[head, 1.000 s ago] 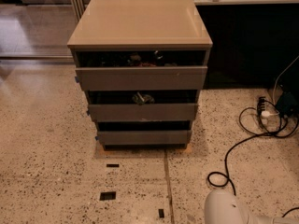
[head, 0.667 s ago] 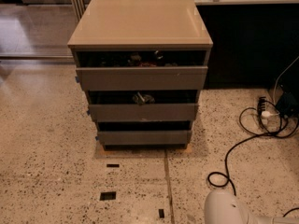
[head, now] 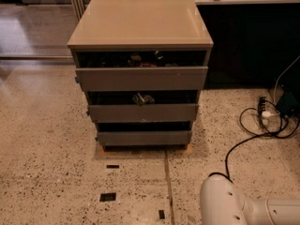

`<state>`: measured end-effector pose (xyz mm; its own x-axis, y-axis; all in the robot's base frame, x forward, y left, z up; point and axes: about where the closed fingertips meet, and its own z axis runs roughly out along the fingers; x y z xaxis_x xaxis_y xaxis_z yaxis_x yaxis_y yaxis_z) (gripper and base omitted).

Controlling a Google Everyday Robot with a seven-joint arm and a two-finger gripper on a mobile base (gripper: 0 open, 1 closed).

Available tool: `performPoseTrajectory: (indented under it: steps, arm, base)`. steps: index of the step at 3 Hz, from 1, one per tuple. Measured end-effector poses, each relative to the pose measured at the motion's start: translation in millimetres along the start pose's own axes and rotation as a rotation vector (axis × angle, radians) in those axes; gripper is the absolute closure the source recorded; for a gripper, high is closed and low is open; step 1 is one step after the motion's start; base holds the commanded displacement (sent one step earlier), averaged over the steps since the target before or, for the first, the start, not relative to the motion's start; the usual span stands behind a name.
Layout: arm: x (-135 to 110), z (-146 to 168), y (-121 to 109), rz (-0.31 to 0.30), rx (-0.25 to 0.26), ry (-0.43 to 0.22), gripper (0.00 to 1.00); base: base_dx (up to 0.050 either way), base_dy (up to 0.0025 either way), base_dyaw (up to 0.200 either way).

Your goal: Place redbull can into top drawer

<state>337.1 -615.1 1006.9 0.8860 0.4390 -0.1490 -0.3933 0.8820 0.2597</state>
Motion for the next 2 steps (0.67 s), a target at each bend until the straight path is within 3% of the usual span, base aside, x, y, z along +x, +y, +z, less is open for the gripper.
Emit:
performPoseTrajectory:
  steps: [2]
  arm:
    - [-23,71,35,-0.06,-0.144,-0.15,0.0]
  base:
    - [0.0,0.0,0.0]
